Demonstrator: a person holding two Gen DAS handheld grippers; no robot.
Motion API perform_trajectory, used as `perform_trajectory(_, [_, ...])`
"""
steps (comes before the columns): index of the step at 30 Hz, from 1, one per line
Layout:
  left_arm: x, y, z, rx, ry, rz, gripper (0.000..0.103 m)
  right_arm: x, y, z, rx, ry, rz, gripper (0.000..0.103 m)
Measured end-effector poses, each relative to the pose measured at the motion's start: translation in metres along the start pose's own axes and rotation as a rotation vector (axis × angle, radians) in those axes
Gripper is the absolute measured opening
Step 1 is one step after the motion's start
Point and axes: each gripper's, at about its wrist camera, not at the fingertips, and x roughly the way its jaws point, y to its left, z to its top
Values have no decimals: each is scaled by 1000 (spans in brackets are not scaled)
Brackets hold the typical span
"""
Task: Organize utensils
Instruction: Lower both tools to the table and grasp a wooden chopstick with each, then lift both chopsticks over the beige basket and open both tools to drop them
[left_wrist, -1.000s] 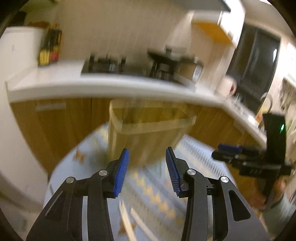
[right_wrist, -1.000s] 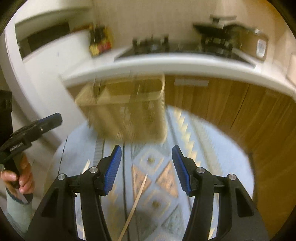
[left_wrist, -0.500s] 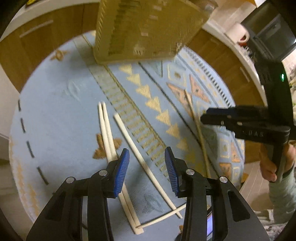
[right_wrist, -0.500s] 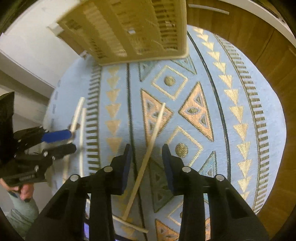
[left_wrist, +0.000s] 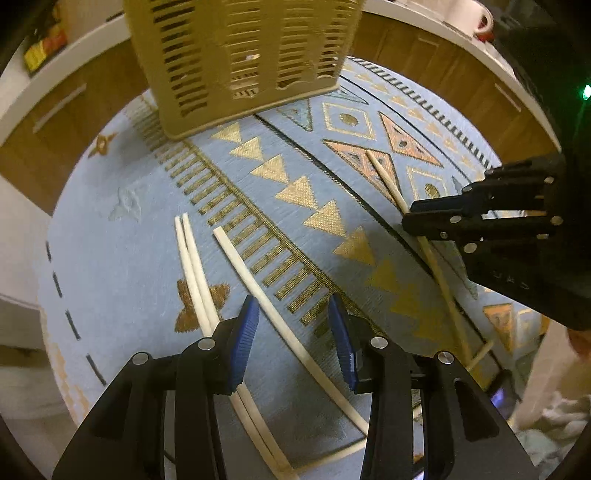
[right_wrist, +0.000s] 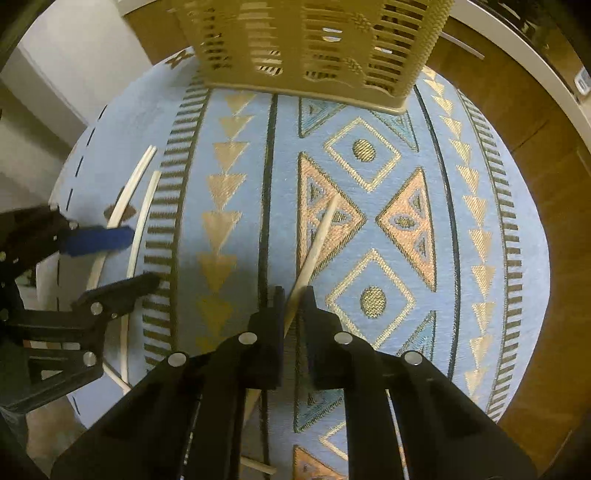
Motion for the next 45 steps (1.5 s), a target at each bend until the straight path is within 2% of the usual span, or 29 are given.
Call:
perform_trajectory(2, [1,-6,0,14,-8,7,33,0,-3,-2,3,-2,5,6])
perform_trajectory(6, [1,-13,0,51,-9,58,33,-3,-20,-6,24,-8,-31,4])
perform_trajectory(11, [6,-16,11,45,10,43,32,-2,-43,-7,67,28,-9,4])
perform_trajectory(14, [10,-19,14,65,36,49,34,-1,-45,-6,67,56,8,5])
perform_trajectory(20, [17,-33,22,115,71,85,32,2,-42,-1,14,94,-14,5])
perform_trajectory(22, [17,-35,24,113,72,98,19,5,-42,0,21,107,-1,5])
perform_trajectory(23, [17,-35,25,109,72,104,8,2,-37,-1,19,109,2,5])
perform_trajectory(25, [17,-33,25,89,67,92,8,8,-29,9,3,101,8,4])
perform_trajectory(31, [11,-28,20,59,28,79,4,3,-36,6,30,60,113,4])
perform_trajectory(34, [2,-24,18,26,-18,54,4,-7,-44,2,46,18,148,4])
perform_trajectory(38, [-20,-19,21,-26,-124,0,3,-33,-52,-1,56,-94,181,4])
perform_trajectory(45, [-92,-10,29,-108,-417,-93,3,-86,-65,-5,82,-300,253,4])
